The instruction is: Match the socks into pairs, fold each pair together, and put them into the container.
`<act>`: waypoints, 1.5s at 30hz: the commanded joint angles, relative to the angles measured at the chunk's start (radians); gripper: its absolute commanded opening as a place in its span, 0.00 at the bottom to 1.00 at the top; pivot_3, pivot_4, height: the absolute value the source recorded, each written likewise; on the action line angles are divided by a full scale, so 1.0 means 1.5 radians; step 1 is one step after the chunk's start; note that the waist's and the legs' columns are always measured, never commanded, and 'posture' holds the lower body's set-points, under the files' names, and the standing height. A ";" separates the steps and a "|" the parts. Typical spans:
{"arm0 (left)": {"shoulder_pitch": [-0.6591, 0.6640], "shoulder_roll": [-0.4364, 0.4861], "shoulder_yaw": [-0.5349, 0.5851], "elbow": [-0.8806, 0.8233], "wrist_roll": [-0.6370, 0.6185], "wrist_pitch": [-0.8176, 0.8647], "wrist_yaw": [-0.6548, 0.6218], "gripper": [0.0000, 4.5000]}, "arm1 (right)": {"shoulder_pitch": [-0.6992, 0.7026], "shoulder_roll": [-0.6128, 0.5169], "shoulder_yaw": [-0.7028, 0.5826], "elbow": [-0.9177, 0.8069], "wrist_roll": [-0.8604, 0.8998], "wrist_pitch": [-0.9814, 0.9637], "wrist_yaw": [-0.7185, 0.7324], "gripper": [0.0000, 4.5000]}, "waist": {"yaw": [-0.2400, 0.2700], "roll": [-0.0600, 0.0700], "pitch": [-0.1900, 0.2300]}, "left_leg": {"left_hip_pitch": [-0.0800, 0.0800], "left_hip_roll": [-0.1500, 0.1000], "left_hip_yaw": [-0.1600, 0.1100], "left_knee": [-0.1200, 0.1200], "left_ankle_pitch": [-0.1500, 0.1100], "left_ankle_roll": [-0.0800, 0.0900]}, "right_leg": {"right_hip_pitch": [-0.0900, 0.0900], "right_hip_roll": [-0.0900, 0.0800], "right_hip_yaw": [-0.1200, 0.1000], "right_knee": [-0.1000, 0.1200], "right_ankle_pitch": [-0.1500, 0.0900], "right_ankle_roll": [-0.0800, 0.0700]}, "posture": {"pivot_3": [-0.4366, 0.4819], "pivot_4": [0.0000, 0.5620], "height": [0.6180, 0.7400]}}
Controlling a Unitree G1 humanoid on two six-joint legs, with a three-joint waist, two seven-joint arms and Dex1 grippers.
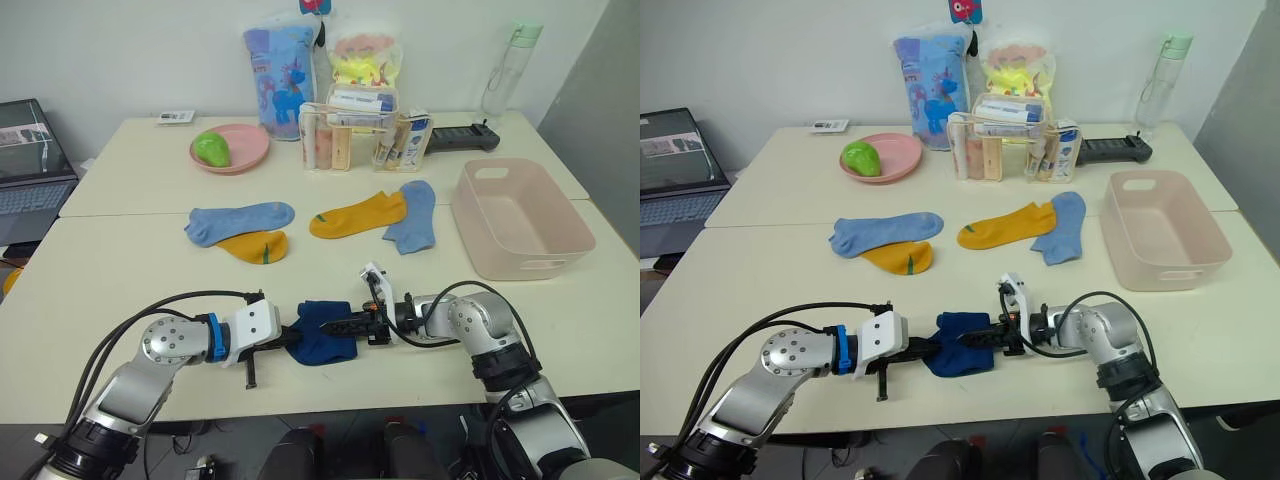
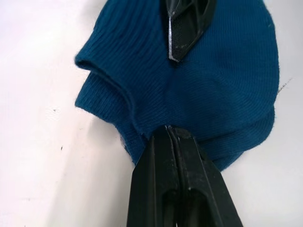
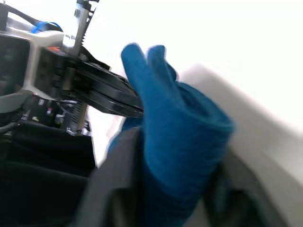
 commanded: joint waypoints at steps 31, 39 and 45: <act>-0.521 -0.346 0.007 0.078 -0.224 0.247 0.178 0.99 | -0.237 -0.531 0.034 0.304 -0.601 -0.833 -0.088 0.00 | 0.009 -0.002 0.002 | -0.003 0.000 0.004 0.003 0.000 0.000 | -0.001 0.000 0.002 0.000 0.000 0.000 | 0.48 0.27 1.00; -0.468 -0.337 -0.002 0.041 -0.204 0.250 0.177 0.99 | -0.287 -0.507 0.139 0.519 -0.754 -1.015 -0.065 0.00 | 0.009 -0.002 0.002 | -0.003 0.000 0.004 0.003 0.000 0.000 | -0.002 0.000 0.002 0.000 0.000 0.000 | 0.48 0.27 1.00; -0.446 -0.337 0.003 0.036 -0.197 0.250 0.183 1.00 | -0.297 -0.486 0.118 0.559 -0.724 -1.030 0.029 0.08 | 0.010 -0.002 0.002 | -0.004 0.000 0.004 0.004 0.000 0.000 | -0.001 0.000 0.002 0.000 0.000 0.000 | 0.48 0.27 1.00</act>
